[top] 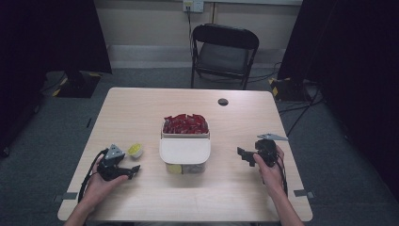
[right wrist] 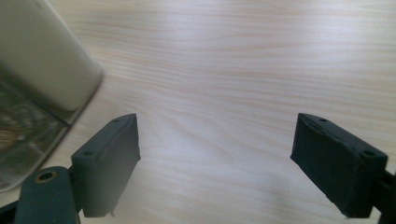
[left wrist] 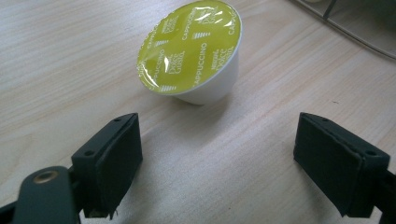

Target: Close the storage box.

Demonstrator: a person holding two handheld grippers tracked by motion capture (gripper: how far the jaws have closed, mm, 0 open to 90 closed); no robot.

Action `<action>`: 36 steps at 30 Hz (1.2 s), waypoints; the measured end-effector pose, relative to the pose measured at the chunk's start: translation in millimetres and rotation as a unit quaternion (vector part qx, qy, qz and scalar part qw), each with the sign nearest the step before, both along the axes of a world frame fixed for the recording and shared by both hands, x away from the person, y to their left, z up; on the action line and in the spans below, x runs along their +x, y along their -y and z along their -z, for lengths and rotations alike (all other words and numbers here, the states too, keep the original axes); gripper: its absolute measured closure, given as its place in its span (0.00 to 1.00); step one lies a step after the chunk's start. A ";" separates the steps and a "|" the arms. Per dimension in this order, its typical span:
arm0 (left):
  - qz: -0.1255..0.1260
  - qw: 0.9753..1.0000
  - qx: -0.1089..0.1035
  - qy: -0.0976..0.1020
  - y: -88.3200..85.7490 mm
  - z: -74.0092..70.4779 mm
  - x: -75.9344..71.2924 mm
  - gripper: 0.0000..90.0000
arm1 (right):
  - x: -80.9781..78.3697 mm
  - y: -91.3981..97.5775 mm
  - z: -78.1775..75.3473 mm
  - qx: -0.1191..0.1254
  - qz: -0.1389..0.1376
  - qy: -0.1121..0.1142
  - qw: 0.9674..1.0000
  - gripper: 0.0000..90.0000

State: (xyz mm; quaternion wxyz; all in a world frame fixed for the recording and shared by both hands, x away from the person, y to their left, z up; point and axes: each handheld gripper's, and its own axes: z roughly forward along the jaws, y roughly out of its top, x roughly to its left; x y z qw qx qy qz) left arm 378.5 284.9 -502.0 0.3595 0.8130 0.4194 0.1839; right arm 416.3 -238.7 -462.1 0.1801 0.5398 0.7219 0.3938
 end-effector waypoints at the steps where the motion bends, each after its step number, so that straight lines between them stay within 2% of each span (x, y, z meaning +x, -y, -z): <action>1: 0.000 1.000 0.000 0.000 0.0 0.0 0.0 0.17 | 1.3 2.0 2.1 -0.003 0.005 -0.003 1.000 0.16; 5: 0.002 1.000 0.002 0.000 -0.4 -0.2 0.2 0.17 | 7.2 8.2 11.6 -0.013 0.013 -0.020 1.000 0.16; 11: 0.002 1.000 0.002 0.000 -0.4 -0.2 0.3 0.16 | 14.5 12.5 25.5 -0.051 0.041 -0.047 0.997 0.17; 12: 0.002 1.000 0.002 0.000 -0.4 -0.2 0.3 0.16 | 14.5 12.5 25.5 -0.051 0.041 -0.047 0.997 0.17; 13: 0.002 1.000 0.002 0.000 -0.3 -0.2 0.3 0.16 | 14.1 12.3 29.1 -0.063 0.039 -0.045 0.996 0.16; 16: 0.001 1.000 0.002 0.000 -0.3 -0.1 0.2 0.16 | 12.1 10.4 30.6 -0.080 0.040 -0.037 0.995 0.16; 18: 0.001 1.000 0.002 0.000 -0.2 -0.1 0.2 0.16 | 8.6 7.3 34.3 -0.099 0.040 -0.021 0.994 0.15; 21: 0.001 1.000 0.002 0.000 -0.3 -0.1 0.2 0.16 | 4.1 5.7 38.5 -0.093 0.049 0.001 0.995 0.15; 26: 0.001 1.000 0.002 0.000 -0.3 -0.1 0.2 0.16 | -1.4 6.1 38.4 -0.093 0.038 0.001 0.995 0.15; 36: 0.001 1.000 0.002 0.000 -0.3 -0.1 0.2 0.16 | -3.7 4.0 38.5 -0.093 0.048 0.000 0.994 0.15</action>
